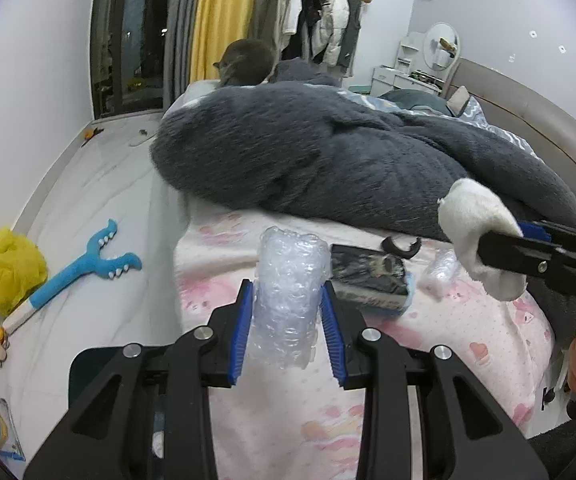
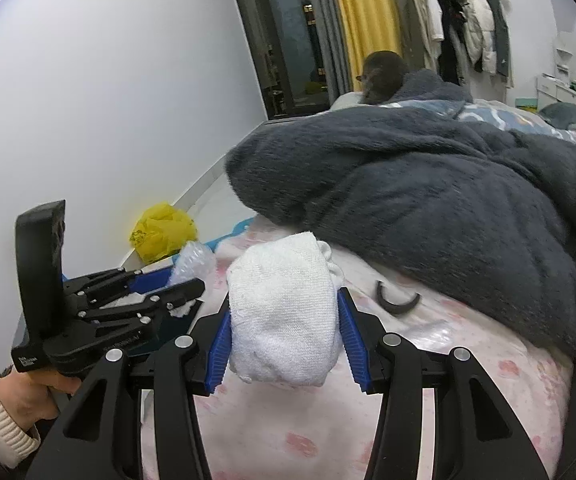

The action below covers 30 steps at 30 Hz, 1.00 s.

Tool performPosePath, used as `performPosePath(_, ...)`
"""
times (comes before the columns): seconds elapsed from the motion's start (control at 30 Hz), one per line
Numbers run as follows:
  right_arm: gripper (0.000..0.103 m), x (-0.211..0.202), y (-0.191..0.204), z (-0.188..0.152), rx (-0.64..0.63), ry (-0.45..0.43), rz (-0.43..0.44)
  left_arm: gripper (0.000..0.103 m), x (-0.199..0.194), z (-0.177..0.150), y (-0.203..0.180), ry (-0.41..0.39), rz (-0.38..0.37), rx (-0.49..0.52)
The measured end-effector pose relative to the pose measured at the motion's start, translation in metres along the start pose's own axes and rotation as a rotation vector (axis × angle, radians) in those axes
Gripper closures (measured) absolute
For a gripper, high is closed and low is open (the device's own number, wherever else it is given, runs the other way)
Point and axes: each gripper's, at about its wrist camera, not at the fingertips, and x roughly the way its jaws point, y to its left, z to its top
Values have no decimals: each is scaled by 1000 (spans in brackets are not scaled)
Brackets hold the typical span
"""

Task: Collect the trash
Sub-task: 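Carry the white cloth and bubble-wrap roll over the teal bin with both grippers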

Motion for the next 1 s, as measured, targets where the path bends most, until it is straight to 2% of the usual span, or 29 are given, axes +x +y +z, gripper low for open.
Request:
performPosePath(0.3, 53, 22, 57, 14, -73, 10, 50, 67, -12, -7, 41, 25, 29, -46)
performPosePath(0.6, 53, 41, 101, 20, -108, 26, 101, 67, -11, -25, 86, 83, 76, -101)
performPosePath(1.0, 53, 71, 132, 19, -127, 82, 120, 67, 2, -59, 130, 229, 120, -153)
